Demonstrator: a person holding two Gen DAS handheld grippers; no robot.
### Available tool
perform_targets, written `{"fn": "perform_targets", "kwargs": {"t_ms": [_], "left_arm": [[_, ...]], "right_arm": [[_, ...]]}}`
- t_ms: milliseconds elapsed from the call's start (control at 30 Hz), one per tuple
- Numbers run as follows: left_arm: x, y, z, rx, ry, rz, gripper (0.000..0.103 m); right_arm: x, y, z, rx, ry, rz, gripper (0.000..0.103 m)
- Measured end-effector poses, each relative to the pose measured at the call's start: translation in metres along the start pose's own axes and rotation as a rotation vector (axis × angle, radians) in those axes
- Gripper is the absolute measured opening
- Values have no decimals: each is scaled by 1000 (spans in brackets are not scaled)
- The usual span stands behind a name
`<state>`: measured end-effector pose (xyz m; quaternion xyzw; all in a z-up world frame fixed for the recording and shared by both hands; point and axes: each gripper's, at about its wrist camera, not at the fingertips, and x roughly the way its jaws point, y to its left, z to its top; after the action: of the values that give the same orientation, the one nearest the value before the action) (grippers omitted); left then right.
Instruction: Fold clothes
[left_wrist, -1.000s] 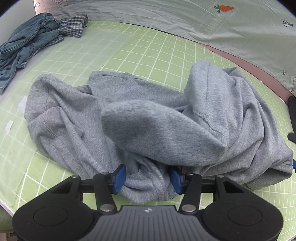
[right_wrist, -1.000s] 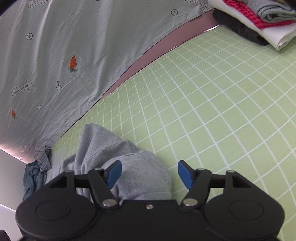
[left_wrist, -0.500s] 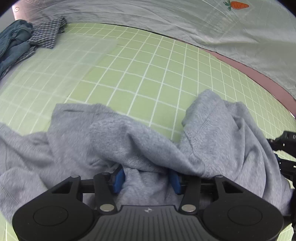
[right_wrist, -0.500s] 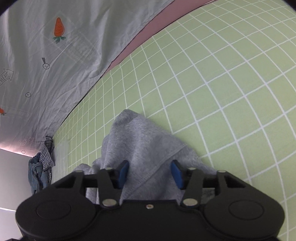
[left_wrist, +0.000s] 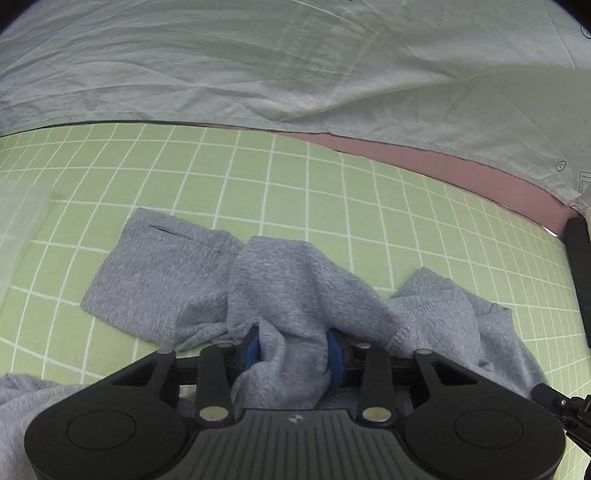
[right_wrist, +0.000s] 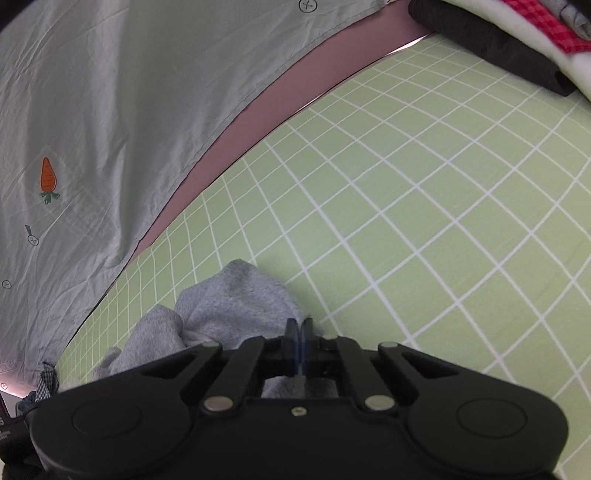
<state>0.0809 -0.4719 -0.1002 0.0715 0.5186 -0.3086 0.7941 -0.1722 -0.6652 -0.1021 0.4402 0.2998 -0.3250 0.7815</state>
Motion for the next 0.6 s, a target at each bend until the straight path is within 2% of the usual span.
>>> {"fn": "perform_targets", "kwargs": {"t_ms": [167,233,300,400,600], "left_arm": [[-34,23,-15,-94,-29,-8,32],[-54,35,-26,-135,-50,-8,33],[-71,43,-37,-154,-74,9,41],[-91,49,-53,-165,-99,34,52],[-109,48,-74,-177,-106,42,54]], "right_arm": [[-12,-16,-4,62,-2,12,2],[-16,-16,-8,55,5,3,11],[-21,-18,-13,49,3,0,25],[-29,-22,-18,49,-2,7,34],[-43,-29,-25,3,-9,-11,38]]}}
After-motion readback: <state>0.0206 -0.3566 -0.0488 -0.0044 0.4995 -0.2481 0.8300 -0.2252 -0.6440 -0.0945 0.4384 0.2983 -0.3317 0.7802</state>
